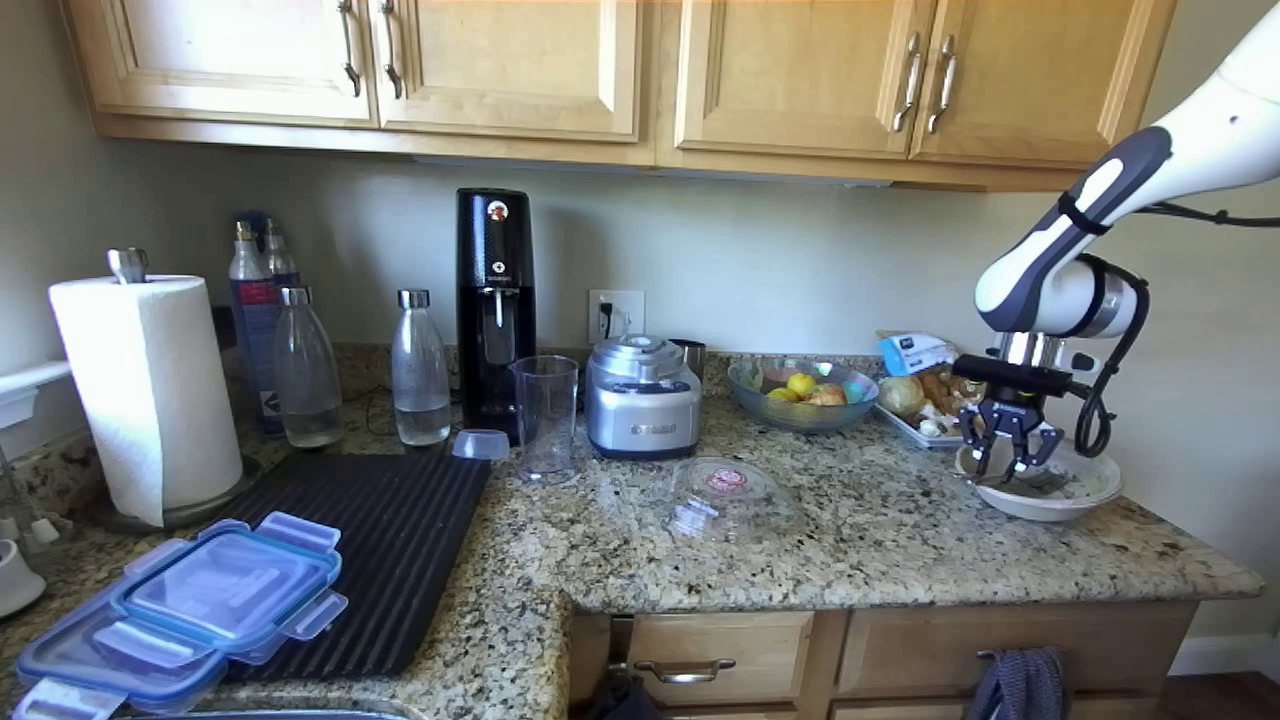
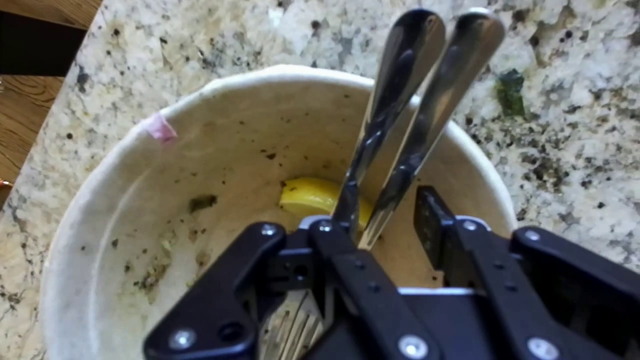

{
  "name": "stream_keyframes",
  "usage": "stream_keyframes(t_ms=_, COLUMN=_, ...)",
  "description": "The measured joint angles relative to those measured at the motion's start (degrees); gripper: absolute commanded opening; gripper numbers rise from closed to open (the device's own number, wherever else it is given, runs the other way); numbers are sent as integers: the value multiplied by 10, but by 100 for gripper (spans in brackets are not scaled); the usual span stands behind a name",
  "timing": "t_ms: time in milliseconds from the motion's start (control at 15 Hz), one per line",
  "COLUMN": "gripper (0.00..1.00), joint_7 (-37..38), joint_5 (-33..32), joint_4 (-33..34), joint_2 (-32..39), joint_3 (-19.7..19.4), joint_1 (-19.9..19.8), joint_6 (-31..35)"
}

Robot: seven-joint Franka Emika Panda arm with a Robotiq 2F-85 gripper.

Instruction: Take the forks from the bowl and put them on the counter then unstack the bowls

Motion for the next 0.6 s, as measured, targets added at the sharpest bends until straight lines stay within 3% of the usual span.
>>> stream_keyframes(t_ms=200, gripper=3, joint_7=0, joint_5=2, joint_4=-1, joint_2=-3, joint_3=-1, joint_1=0, joint_6=8)
stream_keyframes(t_ms=600, gripper=7, joint_7=0, joint_5=5, joint_4=-5, joint_2=-4, joint_3=-5, joint_1=-1, joint_6=33)
